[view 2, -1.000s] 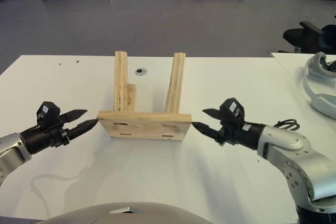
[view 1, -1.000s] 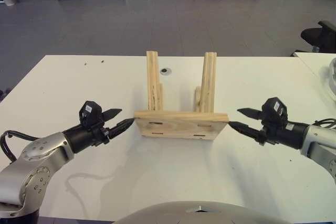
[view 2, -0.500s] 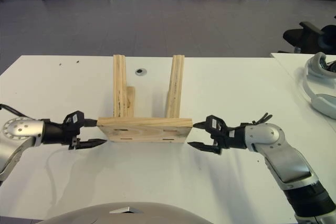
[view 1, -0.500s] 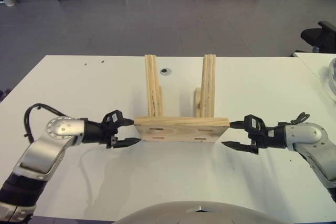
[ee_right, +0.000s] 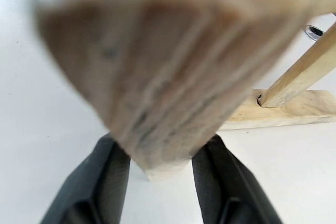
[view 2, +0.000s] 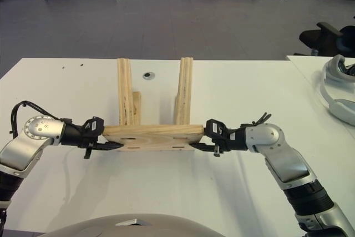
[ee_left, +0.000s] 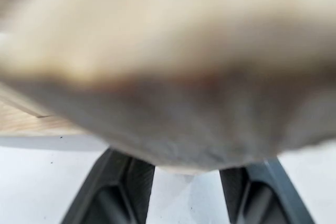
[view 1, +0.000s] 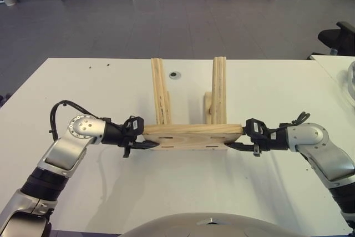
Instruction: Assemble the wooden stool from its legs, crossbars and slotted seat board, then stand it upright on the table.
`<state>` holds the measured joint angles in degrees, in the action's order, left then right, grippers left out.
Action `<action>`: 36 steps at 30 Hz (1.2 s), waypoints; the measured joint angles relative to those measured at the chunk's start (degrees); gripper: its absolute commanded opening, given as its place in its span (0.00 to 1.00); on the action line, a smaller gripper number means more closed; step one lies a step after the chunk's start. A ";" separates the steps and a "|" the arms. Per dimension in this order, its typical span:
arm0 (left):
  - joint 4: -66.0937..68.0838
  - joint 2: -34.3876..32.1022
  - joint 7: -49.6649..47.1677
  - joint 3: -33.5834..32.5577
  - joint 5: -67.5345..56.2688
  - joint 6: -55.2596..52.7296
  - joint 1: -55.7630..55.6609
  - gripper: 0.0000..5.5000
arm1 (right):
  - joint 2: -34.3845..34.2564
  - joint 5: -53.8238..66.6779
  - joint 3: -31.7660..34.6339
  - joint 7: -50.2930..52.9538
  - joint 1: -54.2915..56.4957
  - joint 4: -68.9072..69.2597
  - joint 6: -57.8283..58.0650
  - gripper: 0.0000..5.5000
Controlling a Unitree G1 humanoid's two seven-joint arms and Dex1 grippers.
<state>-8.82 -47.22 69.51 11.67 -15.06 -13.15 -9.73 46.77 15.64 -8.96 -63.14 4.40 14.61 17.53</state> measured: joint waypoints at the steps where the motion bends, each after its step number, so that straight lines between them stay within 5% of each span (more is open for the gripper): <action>1: -0.04 0.05 0.36 -0.04 -0.16 -0.48 -0.11 0.27 | 0.12 -0.07 -0.06 -0.37 0.15 0.00 0.00 0.29; 6: -1.21 -3.75 7.55 -4.20 -9.78 -13.53 -6.83 0.27 | 3.38 12.92 5.02 -7.15 9.32 1.50 13.94 0.29; 10: 4.10 -8.46 14.55 -7.13 -27.70 -42.54 -22.80 0.27 | 7.98 28.84 6.05 -16.95 31.30 -8.76 41.77 0.28; 13: 16.04 -10.32 15.59 -3.73 -41.36 -60.71 -35.99 0.25 | 11.81 38.86 0.89 -20.57 44.93 -19.02 58.92 0.26; 19: 24.46 -18.04 10.51 11.11 -64.87 -74.33 -46.57 0.24 | 20.00 60.84 -18.20 -21.15 56.90 -26.82 71.66 0.25; 23: 21.07 -24.64 4.81 17.46 -78.40 -77.88 -44.94 0.24 | 23.20 75.08 -28.42 -16.80 56.85 -24.94 74.12 0.25; 26: 16.80 -25.98 -3.46 18.08 -89.64 -75.24 -38.79 0.37 | 24.50 87.61 -29.83 -8.77 51.41 -20.86 71.81 0.38; 28: 13.91 -19.89 -14.77 18.03 -96.80 -69.17 -33.38 0.43 | 23.00 95.52 -28.04 0.62 40.42 -17.75 65.36 0.45; 36: 10.29 -18.13 -31.73 2.30 -98.78 -61.40 -17.87 0.71 | 26.00 96.92 -12.80 11.70 25.94 -19.16 62.19 0.75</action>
<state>1.47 -65.36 37.78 13.96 -113.85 -74.56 -27.61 72.77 112.57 -21.76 -51.44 30.34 -4.55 79.72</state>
